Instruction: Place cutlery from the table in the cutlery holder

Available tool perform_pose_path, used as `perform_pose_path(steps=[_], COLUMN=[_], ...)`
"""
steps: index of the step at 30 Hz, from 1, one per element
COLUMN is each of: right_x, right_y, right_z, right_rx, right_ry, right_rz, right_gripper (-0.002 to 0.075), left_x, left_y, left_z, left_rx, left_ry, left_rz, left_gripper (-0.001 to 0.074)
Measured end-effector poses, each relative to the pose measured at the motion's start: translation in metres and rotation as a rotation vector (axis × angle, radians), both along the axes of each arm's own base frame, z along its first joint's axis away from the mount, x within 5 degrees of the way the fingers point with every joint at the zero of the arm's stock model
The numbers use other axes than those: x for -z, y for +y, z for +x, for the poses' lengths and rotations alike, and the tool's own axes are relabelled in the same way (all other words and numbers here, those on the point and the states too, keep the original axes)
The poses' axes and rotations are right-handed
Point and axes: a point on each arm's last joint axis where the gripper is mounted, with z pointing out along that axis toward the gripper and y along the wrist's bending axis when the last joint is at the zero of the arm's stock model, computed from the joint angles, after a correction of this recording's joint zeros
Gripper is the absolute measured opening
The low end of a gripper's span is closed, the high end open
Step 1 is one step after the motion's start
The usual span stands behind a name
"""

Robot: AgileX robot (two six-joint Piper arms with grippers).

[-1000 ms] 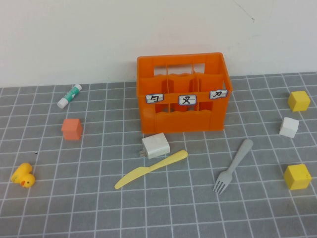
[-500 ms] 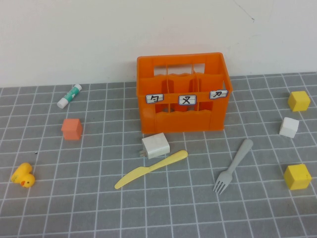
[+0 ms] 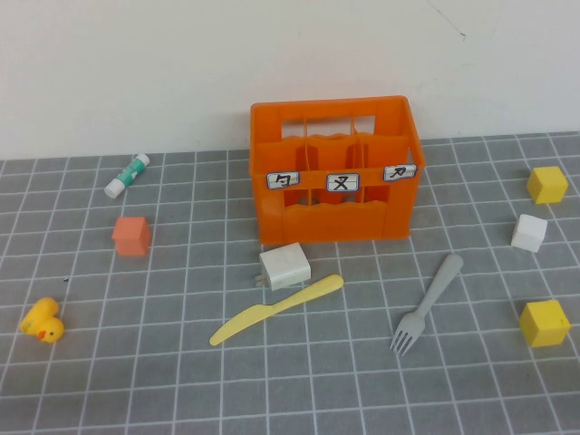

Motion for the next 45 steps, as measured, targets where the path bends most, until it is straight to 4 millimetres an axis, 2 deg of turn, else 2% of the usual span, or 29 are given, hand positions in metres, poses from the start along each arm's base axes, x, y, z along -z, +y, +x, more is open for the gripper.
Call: perform_pose_path(steps=[5, 10, 15, 20, 23, 25, 29, 33, 38, 42, 45], right_x=[-0.024, -0.046, -0.062, -0.066, -0.066, -0.072, -0.101, -0.132, -0.161, -0.157, -0.140], right_y=[0.003, 0.005, -0.004, -0.011, -0.009, -0.007, -0.002, 0.000, 0.002, 0.005, 0.008], right_z=[-0.001, -0.008, -0.017, -0.021, -0.019, -0.019, -0.025, -0.038, -0.040, -0.026, -0.009], right_rx=[-0.030, -0.054, -0.015, 0.027, 0.021, 0.013, 0.005, -0.006, -0.032, -0.056, -0.090], right_ry=[-0.269, -0.524, -0.731, -0.798, -0.764, -0.721, -0.670, -0.648, -0.476, -0.176, 0.113], right_rz=[-0.003, 0.019, 0.222, 0.341, 0.306, 0.238, 0.064, 0.020, 0.017, 0.006, -0.040], right_gripper=[-0.0002, -0.0003, -0.0002, -0.0003, -0.0003, -0.0003, -0.0003, -0.0003, -0.0003, -0.0003, -0.0003], left_x=[-0.027, -0.042, -0.052, -0.058, -0.063, -0.075, -0.098, -0.123, -0.127, -0.117, -0.108], left_y=[0.000, -0.001, -0.001, -0.002, -0.003, -0.004, -0.004, -0.002, -0.001, 0.001, 0.003], left_z=[-0.005, -0.012, -0.019, -0.024, -0.022, -0.023, -0.028, -0.037, -0.039, -0.028, -0.012], left_rx=[0.003, 0.005, 0.007, 0.019, 0.053, 0.063, 0.045, 0.024, 0.016, -0.003, -0.038], left_ry=[-0.307, -0.487, -0.618, -0.705, -0.638, -0.587, -0.483, -0.441, -0.416, -0.254, 0.044], left_rz=[0.010, 0.015, 0.018, 0.004, -0.055, -0.062, -0.023, -0.030, -0.037, -0.083, -0.150], left_gripper=[-0.0001, -0.0001, -0.0001, -0.0001, -0.0001, -0.0001, -0.0001, -0.0001, -0.0001, -0.0001, -0.0001])
